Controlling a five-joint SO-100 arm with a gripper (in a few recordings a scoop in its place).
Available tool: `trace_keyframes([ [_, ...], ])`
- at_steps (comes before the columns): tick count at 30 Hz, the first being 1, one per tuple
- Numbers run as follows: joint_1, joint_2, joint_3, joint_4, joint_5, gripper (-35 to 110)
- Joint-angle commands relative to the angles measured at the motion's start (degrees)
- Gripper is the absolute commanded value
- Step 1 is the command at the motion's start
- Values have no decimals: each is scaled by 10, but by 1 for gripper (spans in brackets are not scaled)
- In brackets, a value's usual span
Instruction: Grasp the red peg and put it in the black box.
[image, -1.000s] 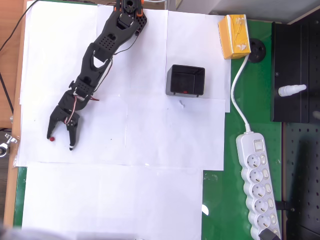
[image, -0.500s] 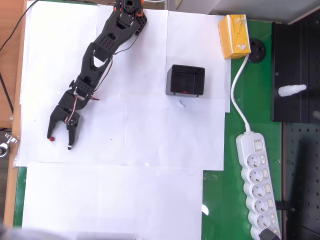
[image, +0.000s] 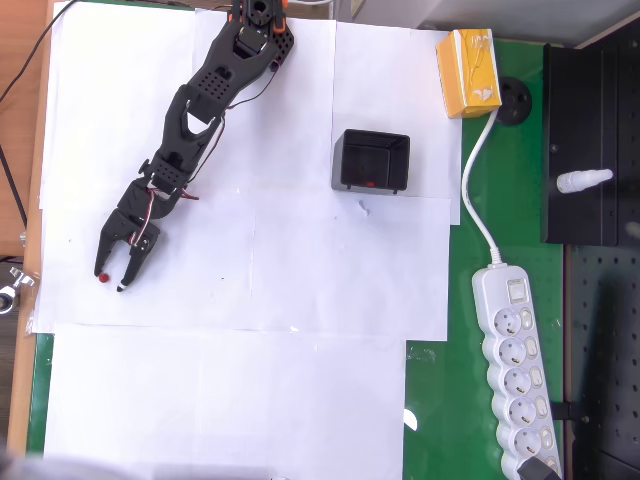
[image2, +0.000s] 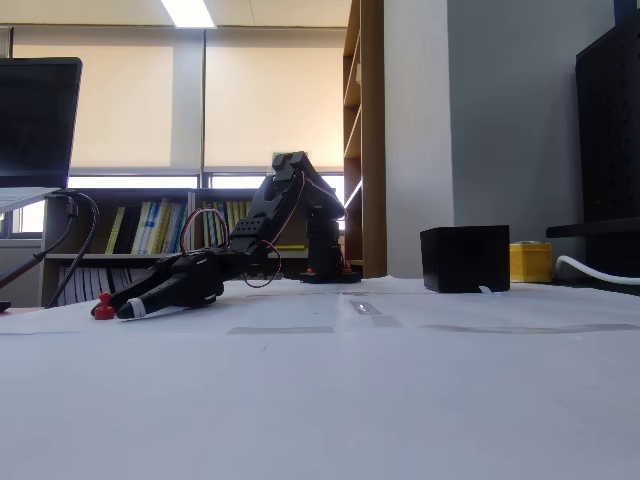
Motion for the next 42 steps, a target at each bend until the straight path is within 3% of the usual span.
trace_keyframes([
  [1, 11, -13, 19, 0, -8, 17],
  [14, 18, 4, 45, -7, -6, 17],
  [30, 15, 2, 35, -6, -5, 1],
  [42, 10, -55, -16, 8, 30, 0],
])
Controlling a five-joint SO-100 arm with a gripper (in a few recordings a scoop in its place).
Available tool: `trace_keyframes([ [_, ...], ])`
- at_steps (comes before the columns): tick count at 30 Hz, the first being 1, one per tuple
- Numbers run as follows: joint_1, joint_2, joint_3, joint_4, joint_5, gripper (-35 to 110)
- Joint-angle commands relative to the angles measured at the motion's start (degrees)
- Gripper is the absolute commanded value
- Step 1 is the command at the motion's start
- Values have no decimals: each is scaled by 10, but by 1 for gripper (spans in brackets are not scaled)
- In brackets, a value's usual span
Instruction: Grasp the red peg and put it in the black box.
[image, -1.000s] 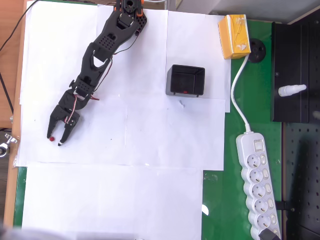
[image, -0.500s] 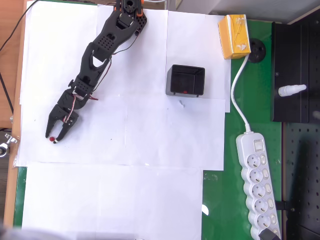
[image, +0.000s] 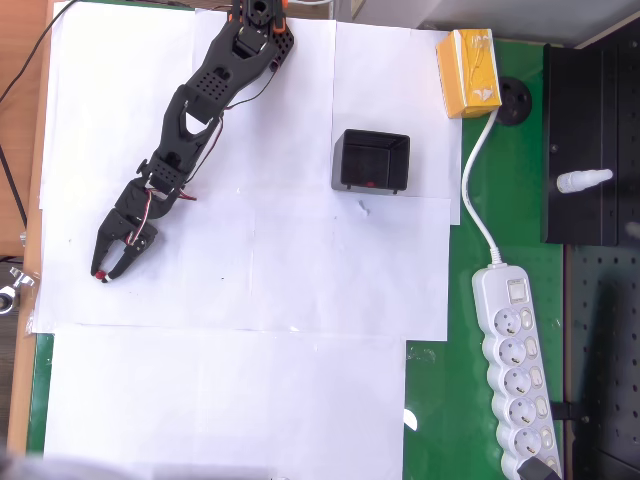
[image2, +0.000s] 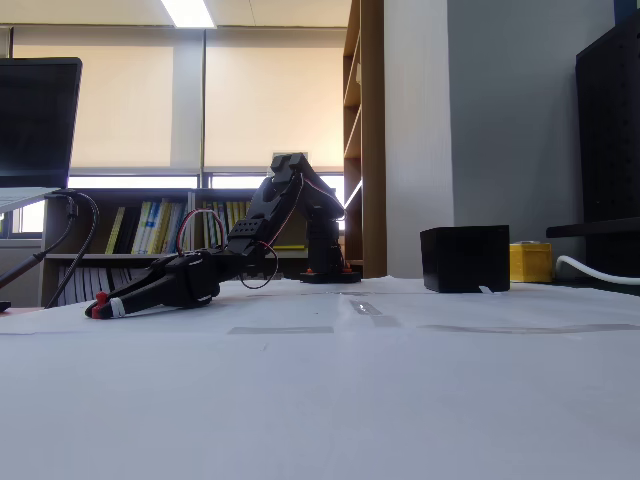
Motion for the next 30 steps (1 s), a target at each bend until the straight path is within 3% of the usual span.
trace_keyframes([
  [1, 2, -87, -41, 28, 16, 0],
  [5, 4, -219, -91, 192, 16, 0],
  [9, -1, -353, -74, 450, 20, 0],
  [16, -70, -520, 26, 843, 120, 0],
  [24, -234, -569, 180, 1174, 209, 0],
  [30, -374, -568, 197, 1303, 287, 0],
])
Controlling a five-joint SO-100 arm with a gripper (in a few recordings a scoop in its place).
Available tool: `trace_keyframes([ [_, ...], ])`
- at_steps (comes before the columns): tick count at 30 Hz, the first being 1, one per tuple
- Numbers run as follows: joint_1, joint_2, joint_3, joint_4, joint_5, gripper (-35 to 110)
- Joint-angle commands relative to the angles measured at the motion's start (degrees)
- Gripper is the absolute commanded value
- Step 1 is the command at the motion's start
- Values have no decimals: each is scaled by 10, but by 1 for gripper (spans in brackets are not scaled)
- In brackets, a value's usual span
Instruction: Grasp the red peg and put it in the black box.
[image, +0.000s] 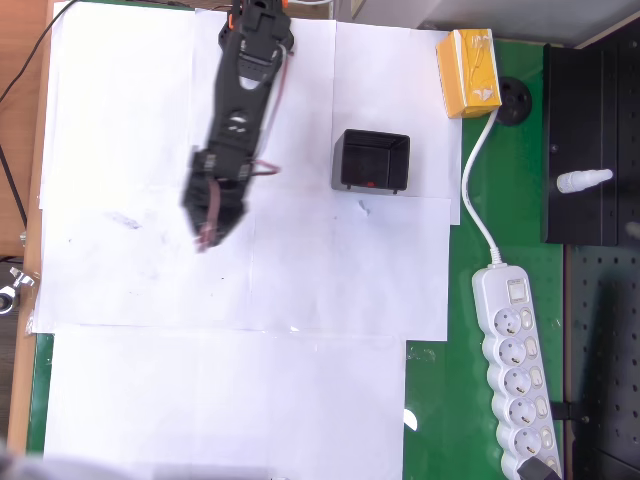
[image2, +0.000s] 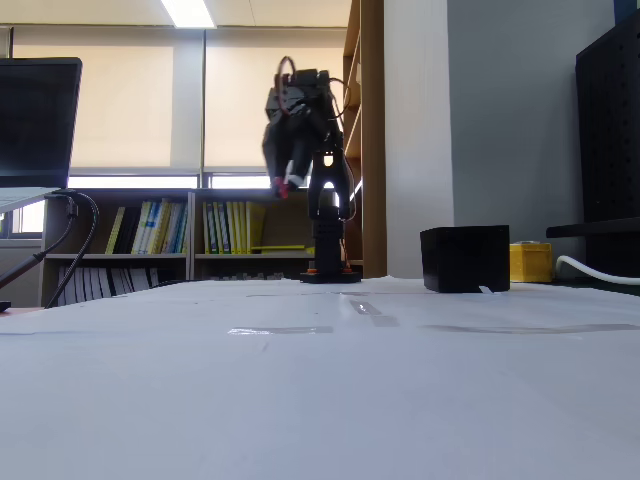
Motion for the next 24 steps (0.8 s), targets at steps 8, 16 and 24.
trace_keyframes([
  [8, -222, -55, 89, 119, 152, 0],
  [16, -351, -74, 86, 140, 196, 0],
  [24, -447, -72, 87, 130, 234, 0],
])
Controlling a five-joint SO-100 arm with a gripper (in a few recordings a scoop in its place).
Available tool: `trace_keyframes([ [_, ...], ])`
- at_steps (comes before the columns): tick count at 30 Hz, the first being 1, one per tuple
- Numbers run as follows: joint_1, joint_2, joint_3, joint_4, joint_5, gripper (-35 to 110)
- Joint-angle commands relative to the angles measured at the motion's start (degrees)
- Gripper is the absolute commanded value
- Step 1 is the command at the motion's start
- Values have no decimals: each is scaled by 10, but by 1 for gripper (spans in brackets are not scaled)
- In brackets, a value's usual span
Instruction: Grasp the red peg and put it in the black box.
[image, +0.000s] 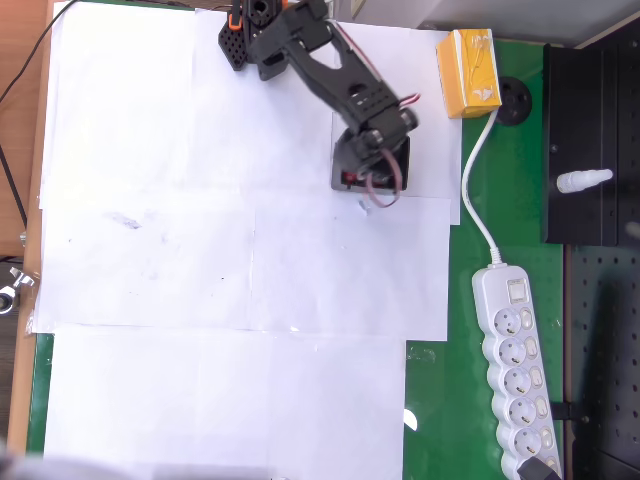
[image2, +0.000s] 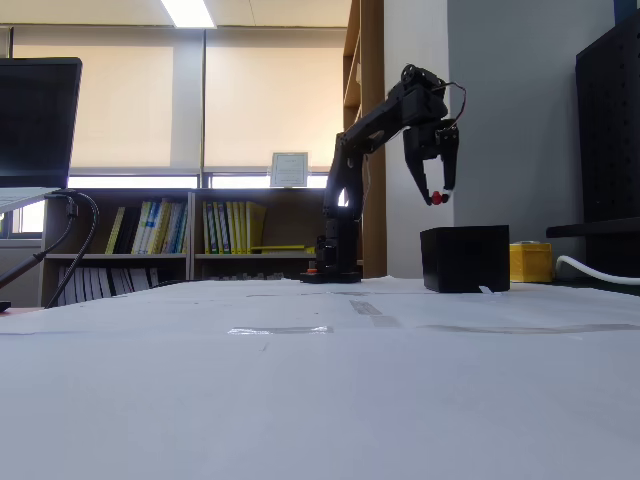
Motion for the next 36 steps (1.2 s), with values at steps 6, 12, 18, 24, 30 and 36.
trace_keyframes([
  [6, -59, -69, -11, -42, 25, 0],
  [12, -45, -76, -48, -55, 11, 20],
  [18, -13, -93, -94, -80, 1, 43],
  [24, -7, -114, -96, -80, 11, 41],
  [30, 11, -159, -100, -40, -27, 0],
  [36, 102, -282, -200, -18, -197, 0],
])
